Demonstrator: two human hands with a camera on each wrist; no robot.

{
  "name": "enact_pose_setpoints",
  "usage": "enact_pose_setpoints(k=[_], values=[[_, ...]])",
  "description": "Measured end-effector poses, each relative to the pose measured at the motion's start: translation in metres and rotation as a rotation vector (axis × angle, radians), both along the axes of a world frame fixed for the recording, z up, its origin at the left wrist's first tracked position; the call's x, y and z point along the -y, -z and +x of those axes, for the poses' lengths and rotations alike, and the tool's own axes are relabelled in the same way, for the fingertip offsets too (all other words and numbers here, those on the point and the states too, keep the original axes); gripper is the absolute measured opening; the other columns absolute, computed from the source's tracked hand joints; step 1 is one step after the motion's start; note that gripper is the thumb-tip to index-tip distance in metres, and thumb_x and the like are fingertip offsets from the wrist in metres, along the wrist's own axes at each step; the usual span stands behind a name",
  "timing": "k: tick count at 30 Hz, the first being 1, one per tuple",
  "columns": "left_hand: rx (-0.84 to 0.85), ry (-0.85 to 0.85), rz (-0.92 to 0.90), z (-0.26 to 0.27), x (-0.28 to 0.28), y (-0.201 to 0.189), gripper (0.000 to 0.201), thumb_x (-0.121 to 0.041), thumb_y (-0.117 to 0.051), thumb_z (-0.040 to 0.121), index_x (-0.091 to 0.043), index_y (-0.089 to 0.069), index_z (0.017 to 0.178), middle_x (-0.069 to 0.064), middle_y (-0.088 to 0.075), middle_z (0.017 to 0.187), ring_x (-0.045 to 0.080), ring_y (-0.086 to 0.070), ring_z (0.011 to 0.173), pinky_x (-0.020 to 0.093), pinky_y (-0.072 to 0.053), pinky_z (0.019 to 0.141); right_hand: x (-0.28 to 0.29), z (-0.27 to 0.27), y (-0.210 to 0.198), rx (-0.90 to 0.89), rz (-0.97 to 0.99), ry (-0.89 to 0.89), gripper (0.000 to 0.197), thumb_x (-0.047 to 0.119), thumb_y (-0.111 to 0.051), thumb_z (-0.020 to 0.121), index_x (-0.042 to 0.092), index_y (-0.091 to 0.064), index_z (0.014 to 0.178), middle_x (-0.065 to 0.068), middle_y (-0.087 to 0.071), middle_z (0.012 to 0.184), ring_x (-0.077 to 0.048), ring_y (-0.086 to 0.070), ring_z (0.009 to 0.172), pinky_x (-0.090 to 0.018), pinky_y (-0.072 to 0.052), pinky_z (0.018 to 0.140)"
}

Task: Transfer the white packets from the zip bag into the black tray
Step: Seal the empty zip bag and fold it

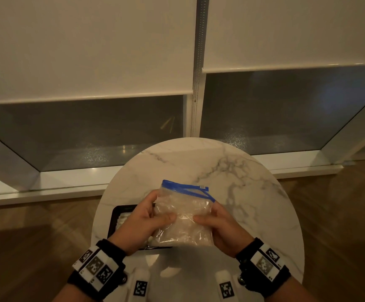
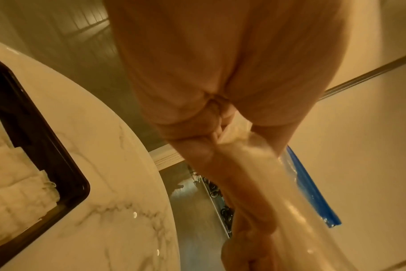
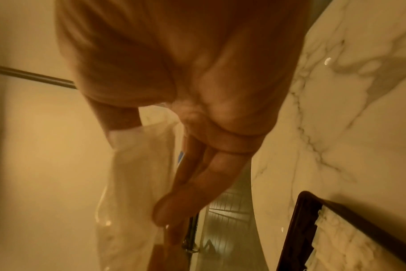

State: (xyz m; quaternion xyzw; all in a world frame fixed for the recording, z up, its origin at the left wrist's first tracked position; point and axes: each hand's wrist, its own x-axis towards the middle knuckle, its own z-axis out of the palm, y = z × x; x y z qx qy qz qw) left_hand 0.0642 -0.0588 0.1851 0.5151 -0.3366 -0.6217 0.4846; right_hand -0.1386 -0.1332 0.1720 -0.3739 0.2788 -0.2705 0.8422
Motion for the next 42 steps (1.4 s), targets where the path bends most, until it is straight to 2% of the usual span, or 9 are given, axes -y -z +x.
enact_pose_setpoints(k=[4,9,14,20,25,29,33,36,42], values=[[-0.004,-0.004,-0.035,0.001,-0.003,0.004,0.055,0.012,-0.059,0.09,-0.015,-0.049,0.137,0.019,-0.066,0.126,0.037,-0.064,0.115,0.047,-0.054,0.096,0.001,0.002,0.004,-0.058,-0.014,0.037,0.063,-0.016,-0.058,0.079,0.018,-0.049,0.132,-0.025,-0.064,0.097,-0.03,-0.063,0.075,-0.035,-0.056,0.063],[-0.201,-0.136,0.073,0.006,-0.005,0.006,0.046,0.02,-0.044,0.087,-0.007,-0.07,0.115,0.02,-0.07,0.116,0.034,-0.065,0.108,0.037,-0.06,0.087,-0.002,0.008,0.004,-0.139,-0.196,0.125,0.042,-0.021,-0.058,0.083,0.014,-0.066,0.106,-0.02,-0.071,0.098,-0.031,-0.067,0.072,-0.036,-0.054,0.054],[-0.57,-0.085,0.238,0.023,-0.009,0.007,0.058,-0.034,-0.054,0.097,0.002,-0.046,0.142,0.031,-0.045,0.146,0.05,-0.042,0.134,0.059,-0.041,0.105,-0.009,0.02,0.014,-0.163,-0.324,0.27,0.03,-0.021,-0.057,0.084,-0.002,-0.074,0.099,-0.016,-0.073,0.086,-0.028,-0.067,0.068,-0.033,-0.053,0.049],[-0.317,-0.1,0.229,0.03,-0.011,0.003,0.024,-0.009,-0.064,0.089,0.002,-0.063,0.109,0.025,-0.067,0.119,0.037,-0.068,0.103,0.038,-0.063,0.078,-0.019,0.038,0.015,-0.104,-0.086,0.315,0.022,0.0,-0.058,0.088,0.01,-0.078,0.092,-0.018,-0.073,0.093,-0.034,-0.07,0.081,-0.034,-0.057,0.059],[0.011,-0.333,-0.017,0.036,-0.015,0.015,0.013,-0.014,-0.071,0.085,-0.005,-0.071,0.095,0.016,-0.072,0.094,0.029,-0.068,0.086,0.038,-0.058,0.076,-0.02,0.052,0.014,0.258,0.32,0.215,0.051,0.017,-0.067,0.089,0.008,-0.047,0.136,-0.026,-0.051,0.141,-0.04,-0.049,0.132,-0.051,-0.034,0.115],[0.628,-0.45,-0.215,0.035,-0.021,0.034,0.014,-0.009,-0.08,0.082,-0.019,-0.073,0.088,0.001,-0.066,0.096,0.01,-0.065,0.086,0.035,-0.057,0.077,-0.033,0.087,0.015,0.109,0.153,0.154,0.058,0.025,-0.068,0.09,0.008,-0.042,0.14,-0.024,-0.056,0.136,-0.041,-0.055,0.126,-0.05,-0.046,0.105],[0.953,-0.161,-0.472,0.035,-0.039,0.04,0.026,-0.014,-0.078,0.08,-0.025,-0.072,0.103,-0.01,-0.051,0.11,0.0,-0.053,0.106,0.01,-0.045,0.085,-0.039,0.112,0.018,-0.068,0.035,0.23,0.043,0.012,-0.068,0.091,-0.006,-0.052,0.127,-0.032,-0.062,0.121,-0.046,-0.06,0.115,-0.045,-0.054,0.092],[0.74,-0.178,-0.369,0.049,-0.047,0.04,0.014,-0.04,-0.072,0.081,-0.035,-0.074,0.094,-0.011,-0.061,0.106,0.011,-0.062,0.102,0.021,-0.052,0.086,-0.036,0.112,0.019,-0.169,-0.061,0.204,0.025,0.012,-0.062,0.095,-0.001,-0.063,0.116,-0.027,-0.068,0.113,-0.041,-0.066,0.107,-0.047,-0.054,0.091],[0.221,-0.17,-0.043,0.062,-0.036,0.028,0.04,-0.035,-0.075,0.081,-0.022,-0.061,0.116,0.007,-0.075,0.097,0.025,-0.073,0.089,0.034,-0.06,0.071,-0.037,0.113,0.015,-0.341,-0.295,0.143,0.027,0.003,-0.072,0.086,0.007,-0.066,0.111,-0.011,-0.075,0.1,-0.026,-0.072,0.094,-0.032,-0.058,0.079]])
